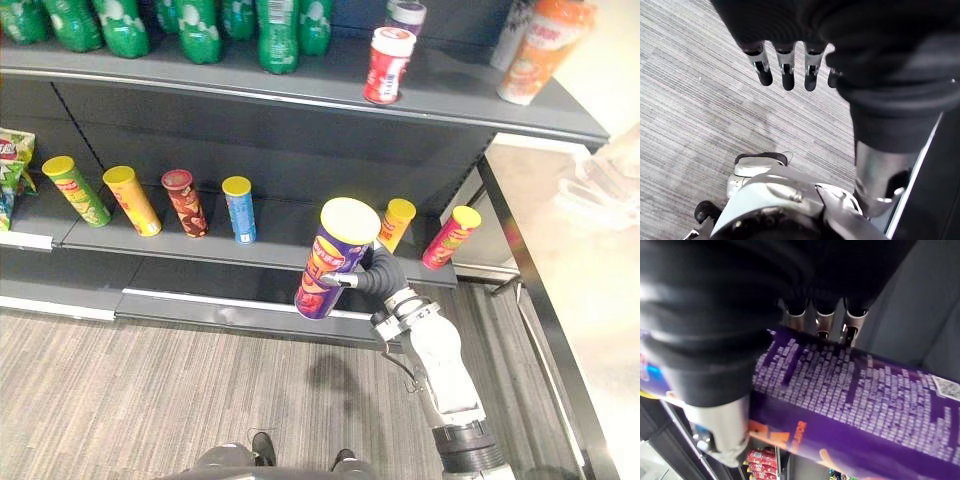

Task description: Put the gum and the chips on the shelf.

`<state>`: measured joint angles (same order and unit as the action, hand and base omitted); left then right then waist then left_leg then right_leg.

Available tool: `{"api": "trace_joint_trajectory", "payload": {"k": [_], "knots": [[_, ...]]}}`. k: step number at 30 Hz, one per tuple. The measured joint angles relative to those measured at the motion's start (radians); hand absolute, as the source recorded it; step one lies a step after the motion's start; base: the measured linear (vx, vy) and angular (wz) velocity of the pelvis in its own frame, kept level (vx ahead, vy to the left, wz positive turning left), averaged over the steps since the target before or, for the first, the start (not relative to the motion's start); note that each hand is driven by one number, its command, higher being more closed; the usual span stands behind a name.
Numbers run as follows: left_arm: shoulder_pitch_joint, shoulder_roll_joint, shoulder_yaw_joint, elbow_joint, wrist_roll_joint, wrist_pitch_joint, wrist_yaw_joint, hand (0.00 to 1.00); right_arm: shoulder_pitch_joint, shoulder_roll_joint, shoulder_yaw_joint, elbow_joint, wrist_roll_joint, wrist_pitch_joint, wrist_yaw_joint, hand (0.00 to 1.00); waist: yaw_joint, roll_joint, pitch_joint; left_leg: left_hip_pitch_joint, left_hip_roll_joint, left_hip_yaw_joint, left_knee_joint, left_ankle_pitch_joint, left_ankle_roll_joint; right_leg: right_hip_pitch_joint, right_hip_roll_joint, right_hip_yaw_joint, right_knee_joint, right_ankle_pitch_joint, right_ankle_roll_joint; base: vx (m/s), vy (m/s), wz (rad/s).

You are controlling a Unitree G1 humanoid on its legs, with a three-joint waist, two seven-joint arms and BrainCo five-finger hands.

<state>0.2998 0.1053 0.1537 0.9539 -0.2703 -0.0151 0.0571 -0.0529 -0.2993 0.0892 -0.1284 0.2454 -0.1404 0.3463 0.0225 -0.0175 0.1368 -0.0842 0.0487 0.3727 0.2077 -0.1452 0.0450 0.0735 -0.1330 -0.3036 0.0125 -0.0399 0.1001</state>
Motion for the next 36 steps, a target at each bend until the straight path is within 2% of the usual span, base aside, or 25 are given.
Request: {"api": "trace_joint_trajectory", "payload": {"k": [4, 8, 10, 14, 20, 23, 26, 30, 33, 36], "knots": [[0.010, -0.017, -0.009, 0.000, -0.029, -0.021, -0.010, 0.00, 0.001, -0.005, 0.000, 0.009, -0.002, 0.004, 0.004, 1.00, -0.001, 0.030, -0.007, -0.015, 0.037, -0.030, 0.043, -0.003, -0.011, 0.010, 0.035, -0.020, 0.003, -0.014, -0.022, 0.05, -0.134, 0.06], [0.010, -0.013, -0.031, -0.003, -0.040, -0.031, -0.018, 0.00, 0.001, -0.010, 0.007, 0.023, -0.006, 0.004, -0.006, 1.00, 0.002, 0.033, -0.006, -0.015, 0.032, -0.066, 0.012, 0.027, -0.028, 0.018, 0.044, -0.040, -0.008, -0.017, -0.028, 0.02, -0.102, 0.22], [0.010, -0.014, -0.033, -0.010, -0.039, -0.033, -0.024, 0.00, -0.001, -0.009, 0.033, 0.031, -0.012, 0.004, -0.038, 1.00, 0.003, 0.032, -0.002, -0.013, 0.013, -0.102, -0.030, 0.065, -0.027, 0.013, 0.038, -0.056, -0.012, -0.017, -0.028, -0.02, -0.043, 0.27], [0.007, -0.011, -0.043, -0.013, -0.033, -0.042, -0.033, 0.00, -0.071, -0.005, 0.077, 0.071, -0.051, 0.003, -0.082, 1.00, 0.009, 0.035, 0.012, -0.014, 0.004, -0.138, -0.055, 0.082, -0.034, -0.017, 0.038, -0.035, -0.008, -0.016, -0.031, -0.06, -0.012, -0.10], [-0.022, 0.012, -0.090, -0.017, -0.018, -0.063, -0.034, 0.00, -0.133, -0.005, 0.076, 0.071, -0.055, -0.004, -0.190, 1.00, 0.007, 0.036, 0.076, 0.002, -0.026, -0.134, -0.172, 0.151, -0.021, -0.075, 0.014, -0.021, 0.038, -0.009, -0.027, -0.07, 0.044, -0.05], [-0.054, 0.023, -0.109, -0.022, -0.017, -0.063, -0.038, 0.00, -0.204, 0.005, 0.077, 0.079, -0.093, -0.006, -0.242, 1.00, 0.008, 0.043, 0.130, -0.005, -0.032, -0.133, -0.171, 0.158, -0.011, -0.096, 0.001, -0.021, 0.077, -0.009, -0.027, -0.06, 0.053, 0.01], [-0.080, 0.026, -0.123, -0.052, -0.032, -0.063, -0.049, 0.00, -0.332, 0.005, 0.076, 0.129, -0.135, -0.035, -0.307, 1.00, 0.010, 0.054, 0.173, -0.059, -0.036, -0.133, -0.165, 0.166, -0.010, -0.163, -0.010, -0.019, 0.115, -0.009, -0.027, -0.09, 0.053, 0.04], [-0.122, 0.029, -0.156, -0.093, -0.072, -0.064, -0.091, 0.00, -0.518, 0.003, 0.075, 0.231, -0.201, -0.047, -0.417, 1.00, 0.038, 0.087, 0.276, -0.115, -0.036, -0.135, -0.118, 0.166, -0.010, -0.216, -0.022, -0.019, 0.157, -0.009, -0.027, -0.07, 0.031, 0.05], [-0.141, 0.030, -0.189, -0.100, -0.088, -0.067, -0.116, 0.00, -0.601, 0.003, 0.082, 0.301, -0.210, -0.048, -0.469, 1.00, 0.067, 0.116, 0.295, -0.174, -0.033, -0.138, -0.089, 0.166, -0.010, -0.271, -0.028, -0.020, 0.185, -0.009, -0.027, -0.02, 0.015, 0.03], [-0.146, 0.041, -0.227, -0.116, -0.118, -0.071, -0.128, 0.00, -0.677, 0.000, 0.099, 0.367, -0.243, -0.047, -0.512, 1.00, 0.080, 0.132, 0.306, -0.214, -0.030, -0.141, -0.064, 0.166, -0.010, -0.307, -0.031, -0.023, 0.205, -0.011, -0.030, 0.01, 0.000, 0.01]]}}
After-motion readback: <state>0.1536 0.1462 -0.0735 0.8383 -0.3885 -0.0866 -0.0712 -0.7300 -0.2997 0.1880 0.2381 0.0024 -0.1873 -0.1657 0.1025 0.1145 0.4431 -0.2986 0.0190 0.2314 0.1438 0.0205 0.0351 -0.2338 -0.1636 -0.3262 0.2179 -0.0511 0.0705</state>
